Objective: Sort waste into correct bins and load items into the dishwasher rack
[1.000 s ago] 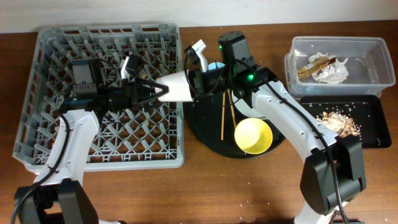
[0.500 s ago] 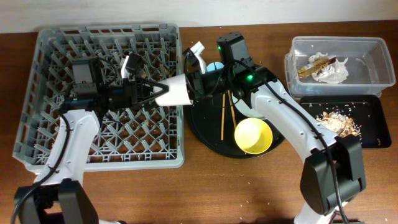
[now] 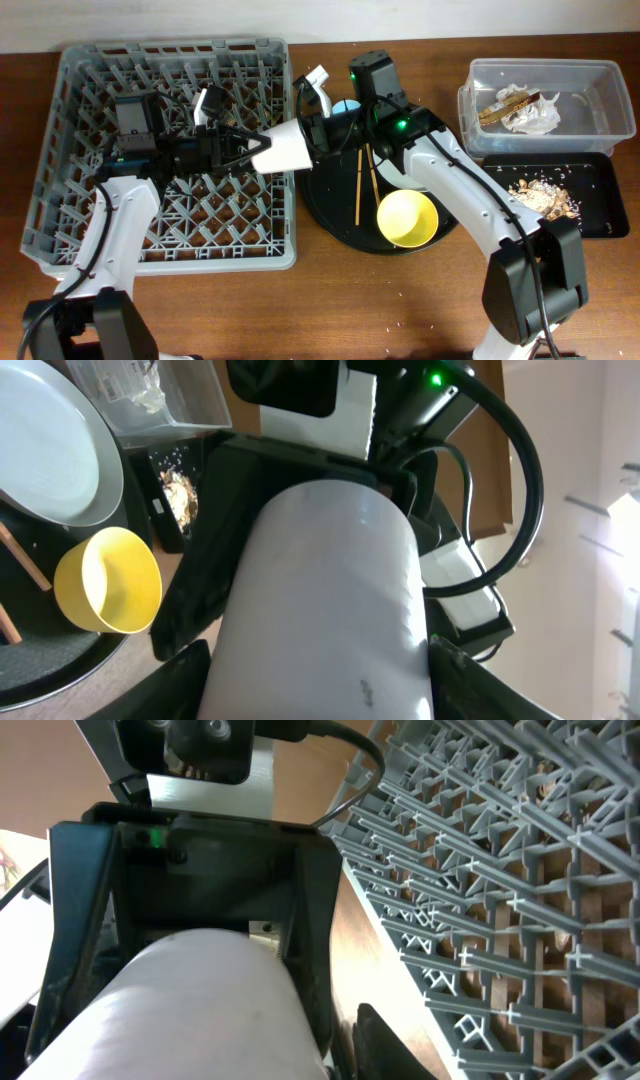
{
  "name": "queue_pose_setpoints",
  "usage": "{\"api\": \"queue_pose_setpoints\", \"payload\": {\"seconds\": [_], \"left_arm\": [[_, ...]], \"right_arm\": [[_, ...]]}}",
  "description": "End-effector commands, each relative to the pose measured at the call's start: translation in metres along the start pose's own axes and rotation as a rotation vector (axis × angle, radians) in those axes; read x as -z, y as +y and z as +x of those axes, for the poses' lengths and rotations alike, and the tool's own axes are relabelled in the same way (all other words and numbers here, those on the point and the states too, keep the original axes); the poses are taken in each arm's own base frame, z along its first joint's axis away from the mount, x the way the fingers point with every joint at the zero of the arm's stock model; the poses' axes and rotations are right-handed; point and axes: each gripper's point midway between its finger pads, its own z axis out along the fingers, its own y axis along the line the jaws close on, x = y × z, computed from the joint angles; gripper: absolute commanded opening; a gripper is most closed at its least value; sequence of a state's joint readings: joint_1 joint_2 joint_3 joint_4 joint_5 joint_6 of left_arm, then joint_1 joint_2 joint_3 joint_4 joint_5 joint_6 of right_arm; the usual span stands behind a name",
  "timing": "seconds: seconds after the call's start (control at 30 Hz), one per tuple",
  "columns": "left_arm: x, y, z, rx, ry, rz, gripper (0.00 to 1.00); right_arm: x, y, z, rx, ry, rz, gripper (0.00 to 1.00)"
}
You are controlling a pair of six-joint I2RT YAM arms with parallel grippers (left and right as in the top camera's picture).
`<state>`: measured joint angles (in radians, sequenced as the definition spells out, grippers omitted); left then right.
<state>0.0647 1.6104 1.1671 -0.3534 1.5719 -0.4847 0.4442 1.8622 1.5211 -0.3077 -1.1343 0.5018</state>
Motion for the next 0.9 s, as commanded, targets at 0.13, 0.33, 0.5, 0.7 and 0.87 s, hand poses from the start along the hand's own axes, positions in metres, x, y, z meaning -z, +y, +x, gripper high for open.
{"api": "queue_pose_setpoints", "payload": {"seconds": [0.13, 0.33, 0.5, 0.7, 0.87], "left_arm": [[-0.001, -0.002, 0.001, -0.012, 0.005, 0.002, 0.73], [-0.002, -0.002, 0.002, -0.011, 0.006, 0.003, 0.85], [-0.002, -0.002, 0.002, -0.004, 0.006, 0.003, 0.84], [-0.002, -0.002, 0.002, -0.004, 0.006, 0.003, 0.84], [-0.002, -0.002, 0.002, -0.004, 0.006, 0.003, 0.84]], "right_arm": [[-0.002, 0.010, -0.008, 0.030, -0.013, -0.025, 0.25], [-0.002, 0.007, -0.011, 0.037, -0.029, -0.008, 0.25], [-0.002, 0.012, -0.021, 0.045, -0.060, -0.020, 0.25], [-0.001, 0.015, -0.025, 0.054, -0.071, -0.027, 0.18], [0.003, 0.012, -0.030, 0.041, -0.094, -0.016, 0.15]]}}
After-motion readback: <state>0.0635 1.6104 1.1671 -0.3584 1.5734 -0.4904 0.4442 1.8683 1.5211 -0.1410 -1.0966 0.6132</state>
